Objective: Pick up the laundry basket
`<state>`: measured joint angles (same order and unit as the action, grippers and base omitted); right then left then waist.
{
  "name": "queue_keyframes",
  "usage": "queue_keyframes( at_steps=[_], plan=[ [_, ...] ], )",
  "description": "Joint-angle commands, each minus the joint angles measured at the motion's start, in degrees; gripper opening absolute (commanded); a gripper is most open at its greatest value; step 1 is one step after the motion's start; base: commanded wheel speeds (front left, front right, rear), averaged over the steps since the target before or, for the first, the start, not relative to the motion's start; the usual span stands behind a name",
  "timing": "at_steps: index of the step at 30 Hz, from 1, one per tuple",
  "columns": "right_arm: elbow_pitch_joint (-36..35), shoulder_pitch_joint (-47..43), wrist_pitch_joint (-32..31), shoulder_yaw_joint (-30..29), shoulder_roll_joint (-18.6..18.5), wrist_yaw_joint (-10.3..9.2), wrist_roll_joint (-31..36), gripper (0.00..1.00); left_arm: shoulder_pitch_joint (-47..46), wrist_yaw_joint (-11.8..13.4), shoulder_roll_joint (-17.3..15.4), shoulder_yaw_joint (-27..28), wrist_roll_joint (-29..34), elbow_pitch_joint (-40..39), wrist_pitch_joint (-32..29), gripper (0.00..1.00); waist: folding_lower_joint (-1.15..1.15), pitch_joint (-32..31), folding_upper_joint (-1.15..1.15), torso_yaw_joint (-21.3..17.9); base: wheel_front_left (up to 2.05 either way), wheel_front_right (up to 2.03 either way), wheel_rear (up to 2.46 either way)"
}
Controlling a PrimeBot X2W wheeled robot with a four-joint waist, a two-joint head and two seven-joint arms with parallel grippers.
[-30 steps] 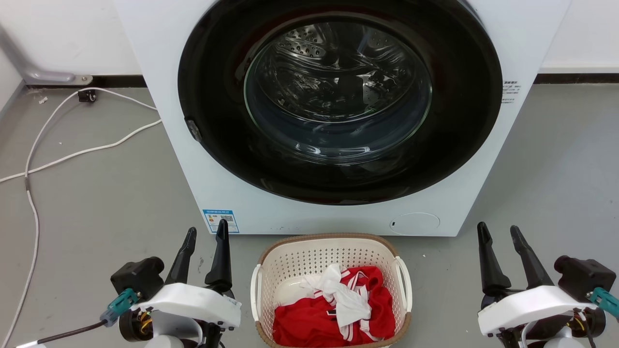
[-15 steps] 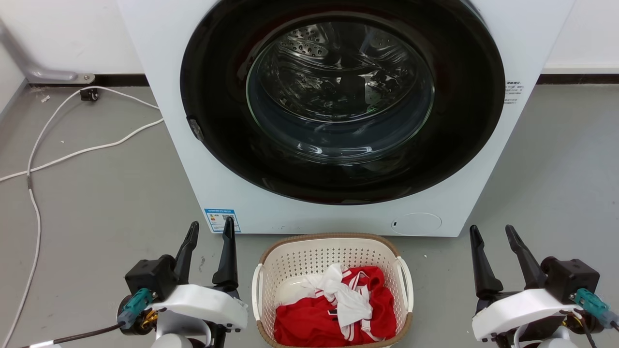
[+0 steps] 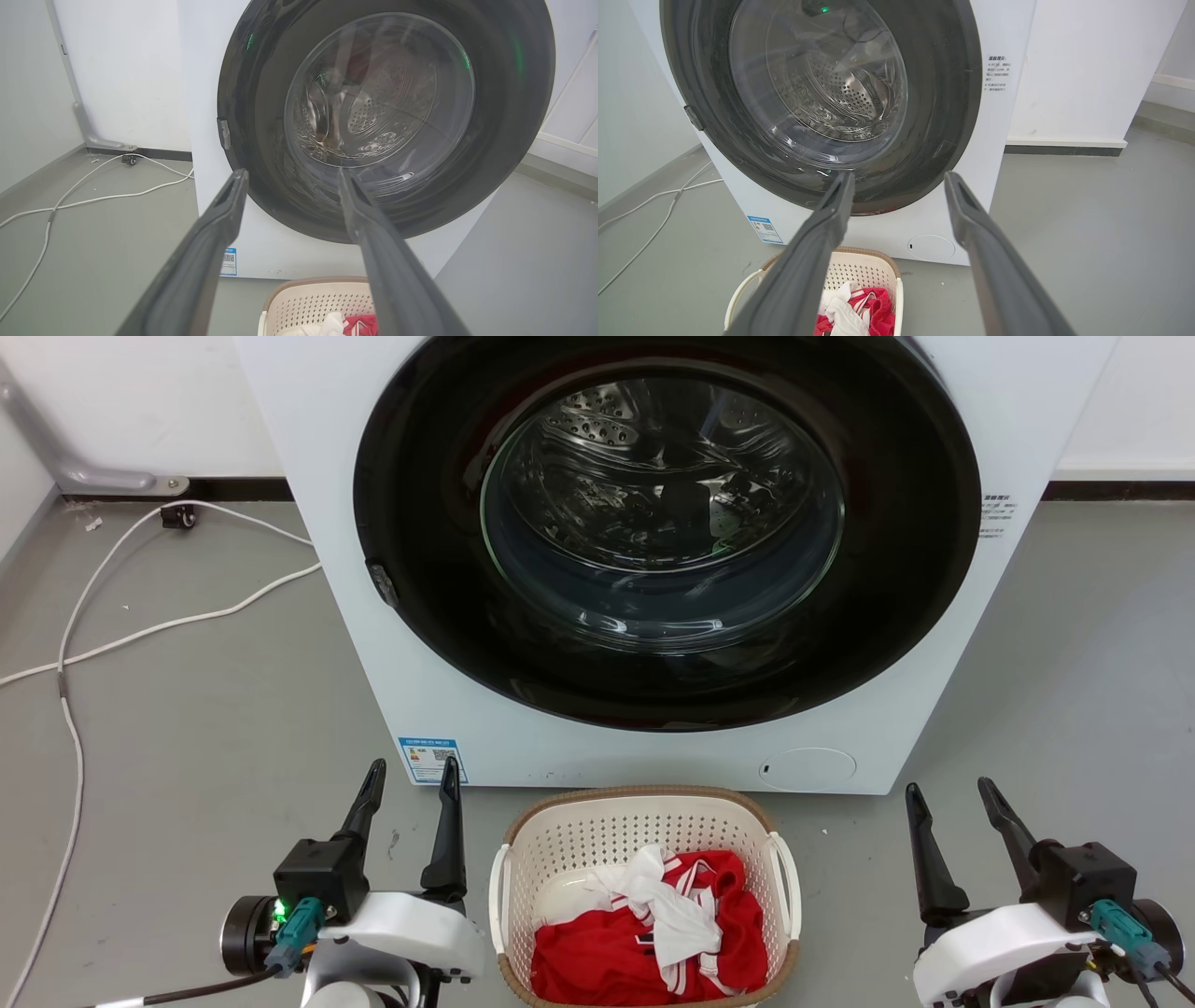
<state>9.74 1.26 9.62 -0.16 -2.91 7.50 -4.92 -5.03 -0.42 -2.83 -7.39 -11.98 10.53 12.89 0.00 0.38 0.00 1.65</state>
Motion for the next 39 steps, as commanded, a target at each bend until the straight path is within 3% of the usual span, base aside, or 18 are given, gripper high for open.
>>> queue_keyframes(
  at_steps=[1, 20, 39],
  plan=[
    [-0.35, -0.30, 0.31, -0.05, 0.01, -0.02, 0.81, 1.00, -0.56, 0.31, -0.10, -0.18, 1.00, -0.10, 0.42, 1.00, 0.00, 0.00, 0.00, 0.02, 0.00, 0.00, 0.00],
    [-0.45, -0.98, 1.46, -0.08, 0.05, -0.02, 8.32, 1.00, -0.09, 1.86, -0.09, -0.79, 7.80, 0.31, 2.38, 1.00, 0.00, 0.06, 0.00, 0.39, 0.00, 0.00, 0.00],
    [0.61, -0.83, 1.09, -0.21, 0.05, -0.02, 6.05, 1.00, 0.11, 1.57, -0.08, -0.77, 5.48, 2.63, 2.32, 1.00, 0.00, 0.24, 0.00, 0.39, 0.00, 0.00, 0.00]
  ],
)
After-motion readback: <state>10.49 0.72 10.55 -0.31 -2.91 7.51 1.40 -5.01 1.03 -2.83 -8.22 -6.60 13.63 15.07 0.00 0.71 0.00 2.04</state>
